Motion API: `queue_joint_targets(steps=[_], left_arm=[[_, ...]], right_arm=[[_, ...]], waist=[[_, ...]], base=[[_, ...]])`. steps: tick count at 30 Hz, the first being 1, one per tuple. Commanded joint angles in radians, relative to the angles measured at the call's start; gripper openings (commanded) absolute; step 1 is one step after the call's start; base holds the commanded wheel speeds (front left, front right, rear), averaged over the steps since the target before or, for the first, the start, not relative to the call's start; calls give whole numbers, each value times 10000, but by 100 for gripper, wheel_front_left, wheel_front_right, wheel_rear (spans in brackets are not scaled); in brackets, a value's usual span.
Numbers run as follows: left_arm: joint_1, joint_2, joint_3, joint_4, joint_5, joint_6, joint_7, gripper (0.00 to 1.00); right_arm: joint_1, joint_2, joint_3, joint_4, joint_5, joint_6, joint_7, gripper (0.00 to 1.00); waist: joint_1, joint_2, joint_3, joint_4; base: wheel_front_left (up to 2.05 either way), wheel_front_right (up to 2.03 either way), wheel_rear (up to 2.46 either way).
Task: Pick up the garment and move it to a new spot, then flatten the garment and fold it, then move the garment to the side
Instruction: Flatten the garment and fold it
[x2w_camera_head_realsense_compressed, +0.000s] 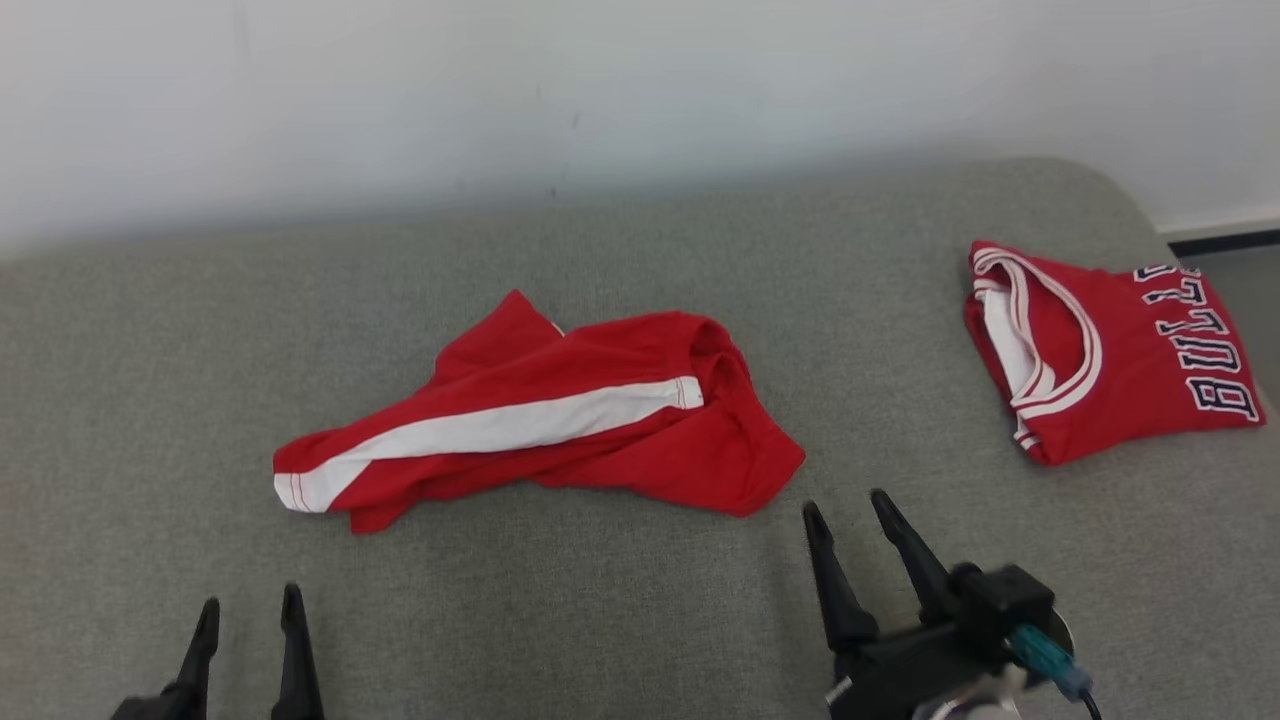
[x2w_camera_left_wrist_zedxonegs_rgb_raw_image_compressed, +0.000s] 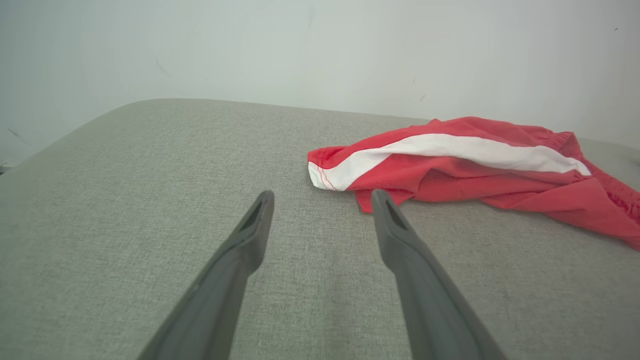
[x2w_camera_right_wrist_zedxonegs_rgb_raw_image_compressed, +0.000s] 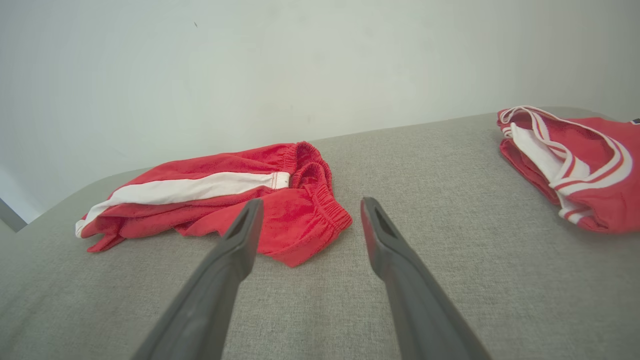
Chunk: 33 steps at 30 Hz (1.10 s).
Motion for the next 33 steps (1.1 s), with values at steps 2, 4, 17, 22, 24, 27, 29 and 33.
queue_joint_targets(steps=[2, 4, 17, 22, 24, 27, 29, 33], left_arm=[[-561, -5, -168, -12, -64, 22, -28, 100], [-890, -2, -262, 54, -113, 22, -28, 100], [-2552, 402, -690, 287, -381, 22, -28, 100], [-2832, 402, -699, 201, -421, 22, -28, 100], [-2913, 368, -735, 188, -433, 22, -28, 100], [-2919, 323, -775, 209, -430, 22, -28, 100], [-2924, 301, -785, 228, -453, 22, -28, 100], [-2946, 318, -742, 250, -481, 22, -28, 100]], right_arm=[[-760, 5, 279, 228, -36, -28, 3, 100], [-1271, 4, 459, 542, 37, -28, 3, 100], [-4077, 5, 1208, 2085, 1094, -28, 3, 100], [-4932, 2, 1620, 2735, 1636, -28, 1, 100], [-5155, 5, 1757, 3029, 1889, -28, 4, 100], [-5493, 7, 1760, 3342, 2067, -28, 3, 100], [-5620, 7, 1813, 3506, 2156, -28, 4, 100], [-5686, 8, 2044, 3806, 2455, -28, 4, 100]], waist=[[-1, -1, 936, 165], [-1, -1, 1267, 230], [-1, -1, 2538, 644], [-1, -1, 2858, 703], [-1, -1, 2979, 735], [-1, -1, 3078, 783], [-1, -1, 3114, 807], [-1, -1, 3149, 834]], base=[[0, 0, 0], [0, 0, 0], [0, 0, 0], [0, 0, 0], [0, 0, 0], [0, 0, 0], [0, 0, 0], [0, 0, 0]])
